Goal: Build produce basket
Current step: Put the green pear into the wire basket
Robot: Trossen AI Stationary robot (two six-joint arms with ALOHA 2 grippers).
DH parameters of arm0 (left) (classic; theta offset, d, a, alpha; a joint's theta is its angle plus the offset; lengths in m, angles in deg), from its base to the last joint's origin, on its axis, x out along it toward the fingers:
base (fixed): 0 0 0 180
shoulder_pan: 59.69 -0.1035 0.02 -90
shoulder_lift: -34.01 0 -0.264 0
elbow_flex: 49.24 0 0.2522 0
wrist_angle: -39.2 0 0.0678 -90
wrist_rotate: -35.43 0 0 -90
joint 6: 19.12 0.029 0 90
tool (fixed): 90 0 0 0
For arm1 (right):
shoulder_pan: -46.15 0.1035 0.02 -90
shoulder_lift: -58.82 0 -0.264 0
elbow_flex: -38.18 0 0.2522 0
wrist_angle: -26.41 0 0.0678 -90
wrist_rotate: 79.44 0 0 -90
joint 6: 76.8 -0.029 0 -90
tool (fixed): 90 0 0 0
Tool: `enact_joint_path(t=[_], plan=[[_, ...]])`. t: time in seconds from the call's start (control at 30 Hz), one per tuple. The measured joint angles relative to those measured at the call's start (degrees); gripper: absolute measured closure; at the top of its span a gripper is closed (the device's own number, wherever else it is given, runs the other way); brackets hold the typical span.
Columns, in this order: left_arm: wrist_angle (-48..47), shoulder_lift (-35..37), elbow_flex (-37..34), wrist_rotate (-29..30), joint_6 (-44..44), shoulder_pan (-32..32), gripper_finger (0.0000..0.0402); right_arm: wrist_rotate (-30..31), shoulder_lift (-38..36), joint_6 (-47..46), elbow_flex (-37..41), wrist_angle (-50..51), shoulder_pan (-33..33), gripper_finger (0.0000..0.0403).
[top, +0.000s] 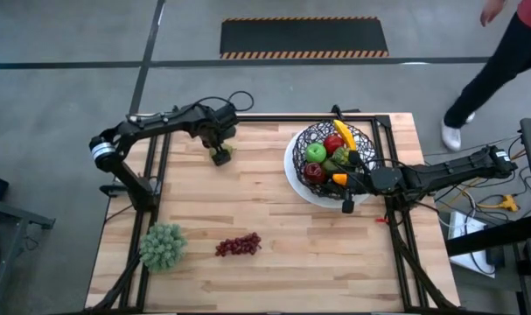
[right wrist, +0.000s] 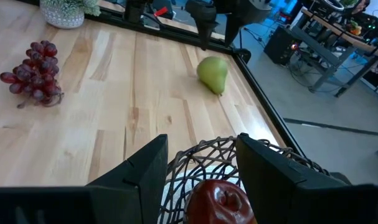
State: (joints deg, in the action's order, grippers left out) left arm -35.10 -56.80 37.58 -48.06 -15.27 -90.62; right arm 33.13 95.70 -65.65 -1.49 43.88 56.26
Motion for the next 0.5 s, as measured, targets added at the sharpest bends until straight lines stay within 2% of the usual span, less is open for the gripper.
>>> enact_joint_path(t=[0.17,0.27,0.5], plan=[[-0.1,0.1,-0.8,1.5,7.1,2.3,0.0022,0.0,0.0,0.0,0.0,0.0,0.0,0.0225],[0.1,-1.0,-1.7,-1.5,10.8,3.3,0.002,0.0,0.0,0.0,0.0,0.0,0.0,0.0225],[8.1,-3.4,-2.6,2.6,10.0,2.9,0.002,0.0,0.0,-0.1,0.0,0.1,0.0,0.0225]])
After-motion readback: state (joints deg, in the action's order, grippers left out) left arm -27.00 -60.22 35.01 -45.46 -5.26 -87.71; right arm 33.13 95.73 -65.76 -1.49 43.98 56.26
